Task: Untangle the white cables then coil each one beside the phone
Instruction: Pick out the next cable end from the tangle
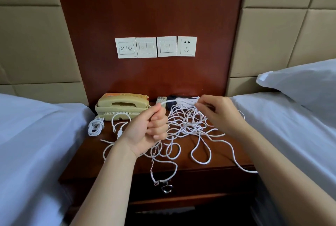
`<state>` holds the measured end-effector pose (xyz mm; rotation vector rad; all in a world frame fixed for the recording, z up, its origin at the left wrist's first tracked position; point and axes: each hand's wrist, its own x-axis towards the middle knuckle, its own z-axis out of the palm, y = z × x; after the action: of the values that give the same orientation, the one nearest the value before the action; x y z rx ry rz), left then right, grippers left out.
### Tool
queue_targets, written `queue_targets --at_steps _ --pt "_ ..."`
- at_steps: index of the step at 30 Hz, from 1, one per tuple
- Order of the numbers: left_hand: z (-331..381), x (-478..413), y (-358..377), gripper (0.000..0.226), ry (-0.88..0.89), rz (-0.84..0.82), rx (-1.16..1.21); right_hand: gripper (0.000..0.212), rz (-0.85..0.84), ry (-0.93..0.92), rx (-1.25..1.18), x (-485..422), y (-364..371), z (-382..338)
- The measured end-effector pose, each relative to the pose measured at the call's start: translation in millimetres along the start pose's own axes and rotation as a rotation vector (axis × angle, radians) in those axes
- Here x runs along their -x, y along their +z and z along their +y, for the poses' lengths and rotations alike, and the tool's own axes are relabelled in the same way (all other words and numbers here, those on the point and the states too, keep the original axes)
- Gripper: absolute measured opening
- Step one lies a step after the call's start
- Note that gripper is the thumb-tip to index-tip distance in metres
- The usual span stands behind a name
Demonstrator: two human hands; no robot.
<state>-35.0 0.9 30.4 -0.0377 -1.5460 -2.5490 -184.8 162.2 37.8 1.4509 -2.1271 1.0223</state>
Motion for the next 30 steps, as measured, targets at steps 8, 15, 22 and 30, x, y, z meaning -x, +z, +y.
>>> queue_targets --at_steps 8,15,22,30 --pt "-15 -11 17 0.045 0.028 0.029 0.238 0.030 -0.205 -0.123 0.272 17 28 -12" --pt "-20 -29 8 0.041 0.175 0.311 0.328 0.031 -0.426 -0.163 0.308 33 27 -35" --pt "-36 -39 -1 0.039 0.254 0.475 -0.339 0.032 -0.340 -0.262 0.330 34 15 -46" --pt "-53 -26 31 0.043 -0.011 0.124 -0.494 0.041 0.062 -0.080 0.126 24 4 -19"
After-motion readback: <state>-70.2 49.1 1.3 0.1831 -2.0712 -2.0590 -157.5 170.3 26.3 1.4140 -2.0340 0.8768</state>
